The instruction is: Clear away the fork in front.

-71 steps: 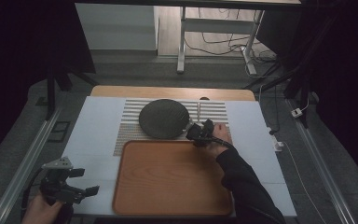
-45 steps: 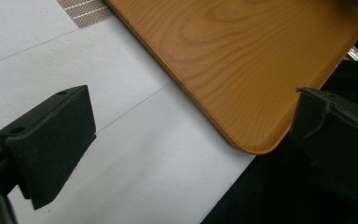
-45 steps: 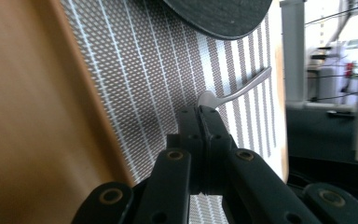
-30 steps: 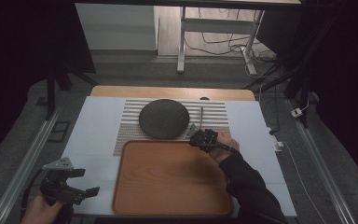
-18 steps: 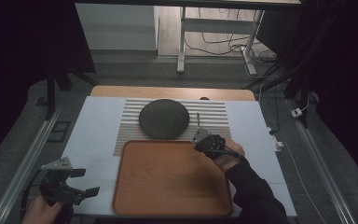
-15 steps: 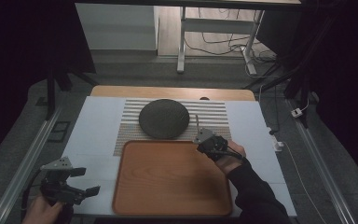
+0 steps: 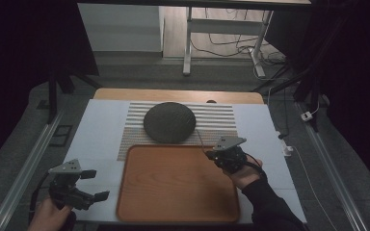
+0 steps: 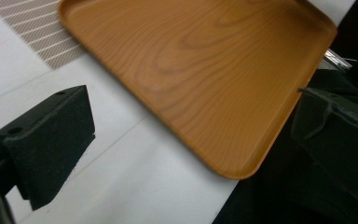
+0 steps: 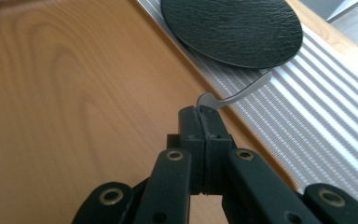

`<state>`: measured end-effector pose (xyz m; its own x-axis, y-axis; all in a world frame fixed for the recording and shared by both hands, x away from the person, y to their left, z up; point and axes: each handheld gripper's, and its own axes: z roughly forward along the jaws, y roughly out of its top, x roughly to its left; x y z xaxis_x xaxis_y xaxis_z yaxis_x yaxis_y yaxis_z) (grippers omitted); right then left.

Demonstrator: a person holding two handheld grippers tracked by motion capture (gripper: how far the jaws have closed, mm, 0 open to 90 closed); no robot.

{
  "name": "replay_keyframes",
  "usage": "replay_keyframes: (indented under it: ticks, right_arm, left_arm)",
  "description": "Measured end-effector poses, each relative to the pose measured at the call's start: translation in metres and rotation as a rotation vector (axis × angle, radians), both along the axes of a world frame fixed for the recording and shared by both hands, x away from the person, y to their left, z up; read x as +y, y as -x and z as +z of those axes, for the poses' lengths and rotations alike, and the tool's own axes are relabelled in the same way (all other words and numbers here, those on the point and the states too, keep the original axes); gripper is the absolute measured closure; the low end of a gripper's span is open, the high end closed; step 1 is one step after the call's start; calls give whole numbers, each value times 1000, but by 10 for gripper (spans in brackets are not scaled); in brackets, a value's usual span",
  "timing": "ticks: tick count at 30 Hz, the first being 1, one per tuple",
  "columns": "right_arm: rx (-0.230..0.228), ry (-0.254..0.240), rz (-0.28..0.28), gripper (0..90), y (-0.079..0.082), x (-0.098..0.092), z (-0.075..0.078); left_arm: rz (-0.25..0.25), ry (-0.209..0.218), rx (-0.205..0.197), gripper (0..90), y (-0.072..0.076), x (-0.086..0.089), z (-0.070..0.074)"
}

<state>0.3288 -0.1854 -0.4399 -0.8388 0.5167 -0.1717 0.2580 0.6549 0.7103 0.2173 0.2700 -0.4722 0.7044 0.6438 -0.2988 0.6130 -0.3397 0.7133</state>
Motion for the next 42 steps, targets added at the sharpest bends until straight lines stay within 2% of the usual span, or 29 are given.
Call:
replay_keyframes:
  ticks: [2,7,11,12,13,15,19,22,27,33,35,38,39,42]
  right_arm:
    - [26,-47,14,891,5,-6,1]
    - [53,-91,34,891,13,-9,0]
    - [102,-139,69,892,24,-10,-3]
    - [102,-139,69,892,24,-10,-3]
    - [115,-166,89,891,29,-9,-2]
    - [120,-186,107,892,34,-8,-1]
    - [120,-186,116,893,39,-8,0]
    - [139,-206,146,893,43,-8,-1]
    - [173,-251,201,893,49,-8,-1]
    - [217,-280,253,893,54,-7,-1]
    - [234,-287,274,893,55,-6,-1]
    - [252,-298,303,893,56,-4,-1]
    - [257,-302,314,893,57,-3,-1]
    - [268,-305,336,892,58,-1,0]
  left_arm:
    - [-18,-1,-2,0,-3,-4,0]
    - [-53,-6,-4,0,-11,-15,2]
    - [-84,9,-19,0,-18,-25,4]
    - [-84,9,-19,0,-18,-25,4]
    - [-93,21,-27,0,-22,-28,5]
    - [-96,27,-27,0,-23,-30,5]
    - [-120,36,-34,0,-33,-38,6]
    - [-139,35,-35,0,-40,-46,7]
    - [-188,-2,-33,0,-54,-62,6]
    - [-253,-46,-30,0,-66,-87,4]
    - [-281,-70,-38,0,-69,-98,4]
    - [-306,-84,-48,0,-72,-106,5]
    - [-329,-102,-58,0,-76,-113,6]
    - [-351,-107,-65,0,-80,-121,6]
